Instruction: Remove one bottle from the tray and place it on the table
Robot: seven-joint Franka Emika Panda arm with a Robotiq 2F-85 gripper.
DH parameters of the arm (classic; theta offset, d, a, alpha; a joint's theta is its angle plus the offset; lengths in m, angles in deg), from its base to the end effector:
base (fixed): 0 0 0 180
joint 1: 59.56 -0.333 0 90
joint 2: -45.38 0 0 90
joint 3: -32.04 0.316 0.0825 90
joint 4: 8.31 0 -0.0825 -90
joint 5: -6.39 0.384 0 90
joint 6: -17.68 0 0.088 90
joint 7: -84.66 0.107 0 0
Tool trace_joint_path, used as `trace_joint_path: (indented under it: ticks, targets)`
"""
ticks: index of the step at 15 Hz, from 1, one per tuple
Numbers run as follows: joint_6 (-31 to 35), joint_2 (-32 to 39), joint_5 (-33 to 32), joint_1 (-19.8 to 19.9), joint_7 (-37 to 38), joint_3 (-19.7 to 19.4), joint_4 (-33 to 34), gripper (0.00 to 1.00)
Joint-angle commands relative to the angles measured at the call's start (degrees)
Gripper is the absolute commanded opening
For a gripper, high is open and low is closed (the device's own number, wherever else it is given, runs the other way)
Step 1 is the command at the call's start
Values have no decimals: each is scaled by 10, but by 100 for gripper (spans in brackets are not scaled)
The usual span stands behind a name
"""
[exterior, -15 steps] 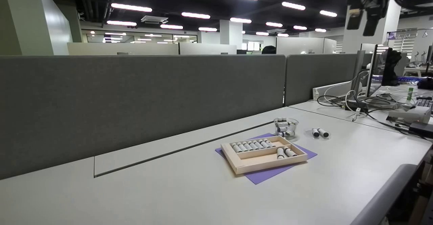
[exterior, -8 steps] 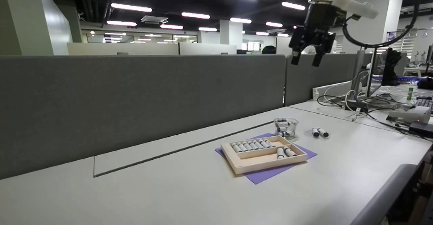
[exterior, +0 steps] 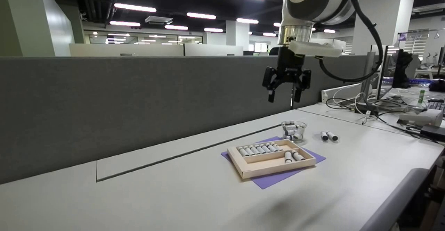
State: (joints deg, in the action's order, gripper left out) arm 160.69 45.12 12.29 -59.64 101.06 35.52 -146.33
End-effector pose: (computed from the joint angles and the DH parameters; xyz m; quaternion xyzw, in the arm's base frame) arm 0.4968 0.0303 0.3220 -0.9869 0.1509 -0.0394 0.0401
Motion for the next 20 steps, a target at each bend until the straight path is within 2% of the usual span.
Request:
trace_joint_path:
  ticks: [1, 11, 17, 20]
  targets:
    - [-5, 8, 2, -10, 0, -6, 5, 100]
    - [-6, 26, 6, -10, -5, -7, 18, 100]
    - [131, 118, 34, -10, 22, -17, 25, 100]
    - [160, 171, 31, -19, 37, -29, 33, 100]
